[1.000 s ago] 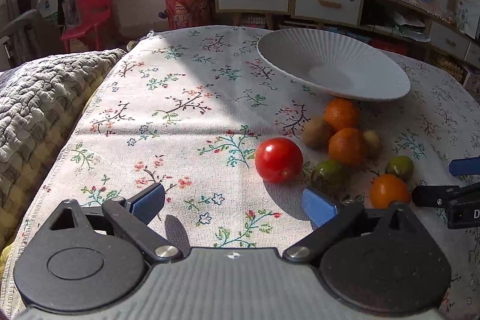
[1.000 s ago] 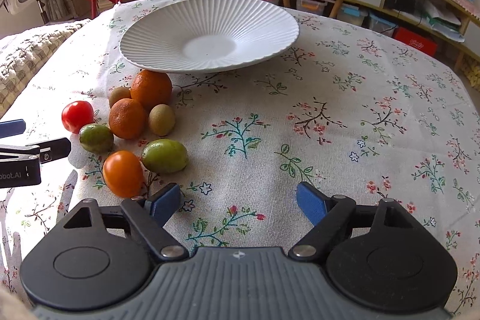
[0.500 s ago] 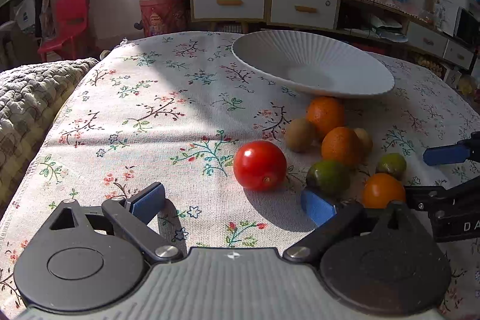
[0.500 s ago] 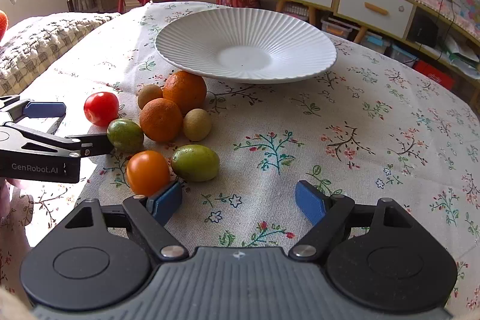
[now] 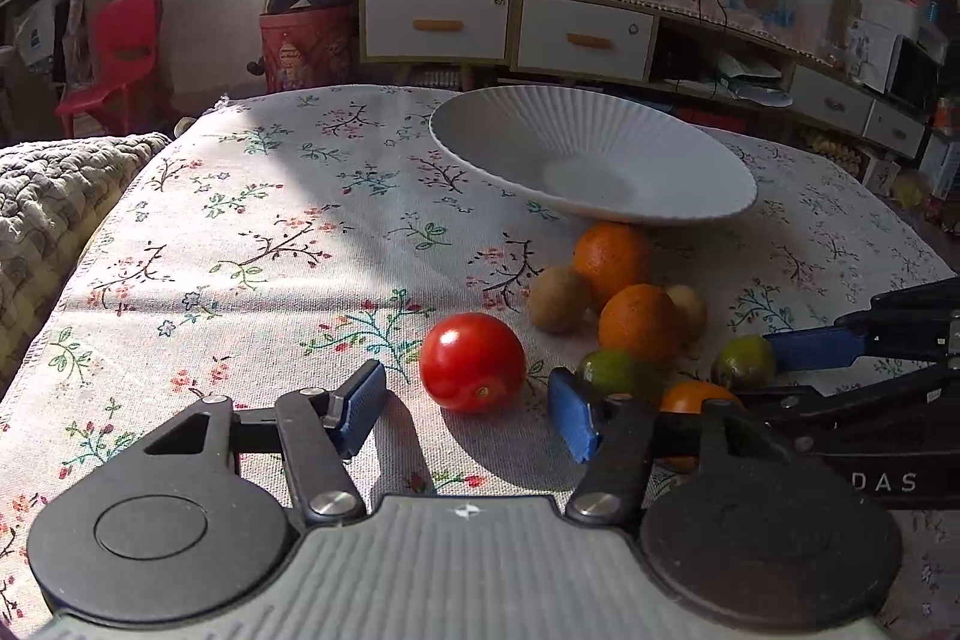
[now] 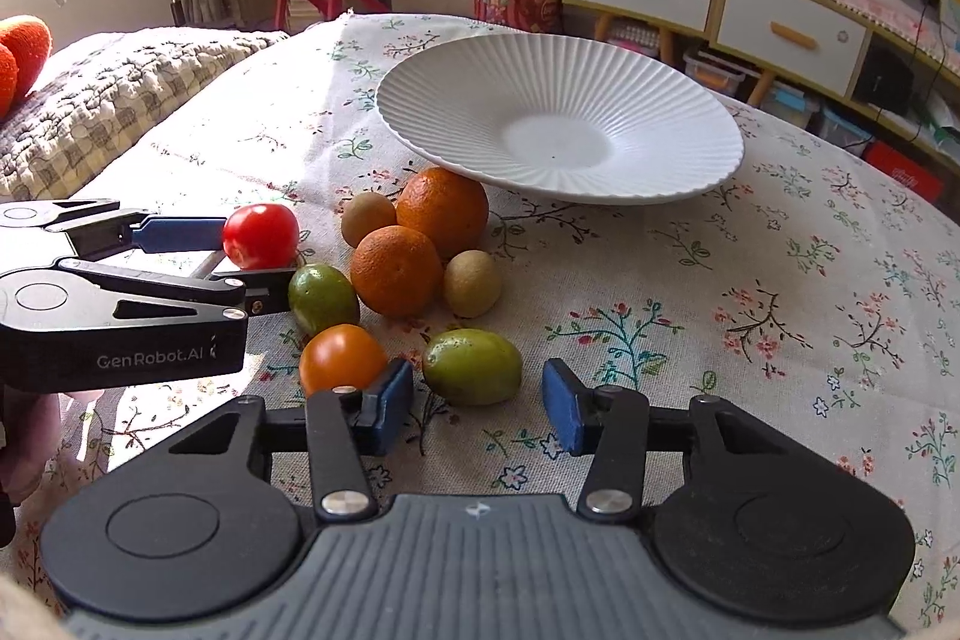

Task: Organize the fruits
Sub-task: 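Grasp the red tomato with the left tool while the right tool grasps a green lime, then carry the tomato with the left tool while the right tool carries the lime over the plate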

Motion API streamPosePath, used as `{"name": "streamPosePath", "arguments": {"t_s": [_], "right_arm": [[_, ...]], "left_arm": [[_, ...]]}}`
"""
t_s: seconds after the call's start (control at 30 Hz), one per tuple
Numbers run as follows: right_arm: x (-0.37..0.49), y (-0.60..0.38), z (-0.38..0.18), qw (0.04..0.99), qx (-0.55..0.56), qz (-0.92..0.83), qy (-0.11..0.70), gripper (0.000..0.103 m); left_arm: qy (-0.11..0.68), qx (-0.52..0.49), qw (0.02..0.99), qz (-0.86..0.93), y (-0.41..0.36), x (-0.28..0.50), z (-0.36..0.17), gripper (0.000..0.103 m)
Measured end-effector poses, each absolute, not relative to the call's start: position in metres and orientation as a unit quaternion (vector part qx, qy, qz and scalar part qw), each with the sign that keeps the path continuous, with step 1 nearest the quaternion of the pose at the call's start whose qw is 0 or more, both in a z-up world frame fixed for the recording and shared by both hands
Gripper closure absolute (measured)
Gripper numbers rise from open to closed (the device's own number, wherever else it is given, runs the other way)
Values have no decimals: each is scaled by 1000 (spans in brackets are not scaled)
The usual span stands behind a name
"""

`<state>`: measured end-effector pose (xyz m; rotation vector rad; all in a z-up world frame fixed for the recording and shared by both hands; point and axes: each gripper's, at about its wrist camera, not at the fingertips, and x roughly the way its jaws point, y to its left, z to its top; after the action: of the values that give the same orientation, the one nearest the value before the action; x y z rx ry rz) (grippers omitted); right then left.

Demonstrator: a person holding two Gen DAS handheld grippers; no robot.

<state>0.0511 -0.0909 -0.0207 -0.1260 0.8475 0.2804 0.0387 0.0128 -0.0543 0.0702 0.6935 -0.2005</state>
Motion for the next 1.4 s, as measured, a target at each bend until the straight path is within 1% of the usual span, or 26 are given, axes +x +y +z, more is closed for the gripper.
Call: {"name": "streamPosePath", "arguments": {"t_s": [0.07, 0.13, 0.2, 0.27, 0.6, 0.87, 1.07, 1.4], "right_arm": [[51, -90, -20, 900, -60, 136, 409, 63], [51, -90, -20, 901, -59, 137, 408, 68], [51, -90, -20, 901, -59, 137, 408, 71], [50, -90, -20, 901, -59, 137, 407, 71], [53, -93, -14, 897, -54, 125, 421, 71], [58, -106, -8, 894, -18, 92, 438, 71], [60, -104, 3, 889, -21, 81, 449, 71], [69, -109, 26, 901, -38, 90, 422, 71]], "left_arm": [[339, 30, 935, -98, 13, 39, -54, 65], [339, 24, 935, -101, 14, 38, -54, 73], [339, 21, 935, -105, 14, 38, -53, 80], [339, 21, 934, -106, 14, 37, -53, 83], [355, -3, 929, -104, 17, 37, -48, 84], [373, -22, 922, -101, 14, 38, -39, 85], [380, -30, 919, -103, 10, 35, -30, 85], [384, 12, 916, -112, -2, 48, -12, 85]]}}
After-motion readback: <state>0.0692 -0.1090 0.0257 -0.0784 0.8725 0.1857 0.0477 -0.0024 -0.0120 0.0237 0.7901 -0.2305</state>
